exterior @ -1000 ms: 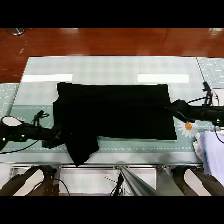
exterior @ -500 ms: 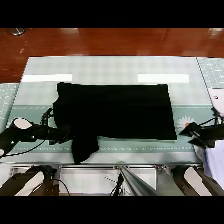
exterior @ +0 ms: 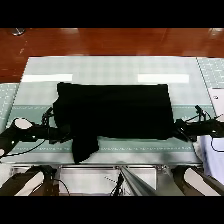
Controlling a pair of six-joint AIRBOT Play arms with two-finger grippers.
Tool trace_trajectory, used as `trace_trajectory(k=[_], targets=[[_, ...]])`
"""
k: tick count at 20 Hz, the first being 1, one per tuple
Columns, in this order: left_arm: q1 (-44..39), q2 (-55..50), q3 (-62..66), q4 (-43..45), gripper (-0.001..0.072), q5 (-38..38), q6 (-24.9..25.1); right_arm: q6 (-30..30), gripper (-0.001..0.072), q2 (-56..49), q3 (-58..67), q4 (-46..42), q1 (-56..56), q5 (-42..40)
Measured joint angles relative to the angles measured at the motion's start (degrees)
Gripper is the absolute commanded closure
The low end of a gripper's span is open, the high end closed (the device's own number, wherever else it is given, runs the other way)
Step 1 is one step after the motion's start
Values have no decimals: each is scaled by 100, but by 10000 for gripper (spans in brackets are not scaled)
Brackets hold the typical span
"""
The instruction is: Fold the shirts.
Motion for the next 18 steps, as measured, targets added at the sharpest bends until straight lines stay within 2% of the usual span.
trace_trajectory(k=[1,4,6,11,14,18], targets=[[0,0,31,7,685,-2,2,-157,691,-94,24,262,28,-76],[66,0,330,214,685,-55,83,-638,692,-256,289,649,63,4],[238,0,721,168,685,-356,184,-817,692,-306,627,750,72,136],[739,-136,1906,149,686,-584,282,-894,692,-564,1705,870,83,315],[678,-671,2691,146,686,-317,302,-894,692,-1049,2306,1204,131,341],[415,-1902,3995,151,686,-208,214,-901,692,-1878,3117,1578,452,105]])
